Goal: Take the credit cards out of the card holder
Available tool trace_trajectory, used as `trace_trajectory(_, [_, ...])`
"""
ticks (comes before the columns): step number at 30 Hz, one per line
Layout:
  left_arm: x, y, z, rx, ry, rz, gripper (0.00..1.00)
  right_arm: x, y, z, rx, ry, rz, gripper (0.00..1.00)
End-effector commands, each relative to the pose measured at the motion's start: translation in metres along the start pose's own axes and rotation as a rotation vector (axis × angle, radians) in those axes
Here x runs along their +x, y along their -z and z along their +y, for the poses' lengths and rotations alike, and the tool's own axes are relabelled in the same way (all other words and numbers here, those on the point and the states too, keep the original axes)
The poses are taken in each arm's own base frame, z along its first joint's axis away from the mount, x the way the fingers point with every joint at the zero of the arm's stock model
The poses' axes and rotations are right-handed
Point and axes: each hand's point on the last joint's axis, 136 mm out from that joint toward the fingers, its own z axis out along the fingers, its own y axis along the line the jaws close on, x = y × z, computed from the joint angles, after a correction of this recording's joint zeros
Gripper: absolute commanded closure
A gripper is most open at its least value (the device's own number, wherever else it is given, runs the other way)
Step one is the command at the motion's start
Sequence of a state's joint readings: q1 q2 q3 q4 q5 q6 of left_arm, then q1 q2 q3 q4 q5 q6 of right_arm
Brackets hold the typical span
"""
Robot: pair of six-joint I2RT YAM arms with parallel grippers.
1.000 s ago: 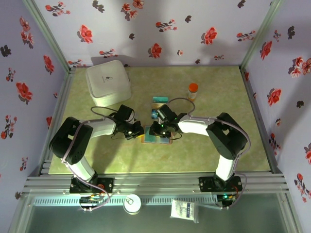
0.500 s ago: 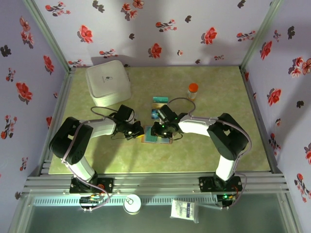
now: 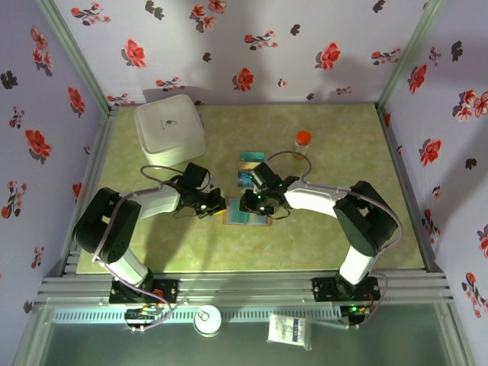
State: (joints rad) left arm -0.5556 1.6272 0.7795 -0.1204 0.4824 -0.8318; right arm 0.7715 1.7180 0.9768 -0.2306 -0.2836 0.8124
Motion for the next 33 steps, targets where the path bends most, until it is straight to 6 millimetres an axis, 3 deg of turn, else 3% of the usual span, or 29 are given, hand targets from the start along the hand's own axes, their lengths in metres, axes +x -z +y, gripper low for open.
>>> trace_trajectory(1, [-0.001,0.003,-0.017,0.014,-0.024,0.001,0.99,-0.001,0.006,-0.006,0.009,-0.010,-0.014,0.71])
trace_trajectory(7, [0.002,-0.010,-0.025,0.008,-0.047,0.024,1.00,0.001,0.000,-0.011,0.007,-0.030,0.009,0.71])
trace_trajectory(23, [0.010,-0.024,0.004,-0.081,-0.026,0.050,1.00,0.006,-0.019,-0.020,0.010,-0.058,0.049,0.71])
trace_trajectory(33, [0.012,-0.025,0.007,-0.082,-0.020,0.052,1.00,0.001,-0.014,-0.007,-0.067,-0.069,0.028,0.75])
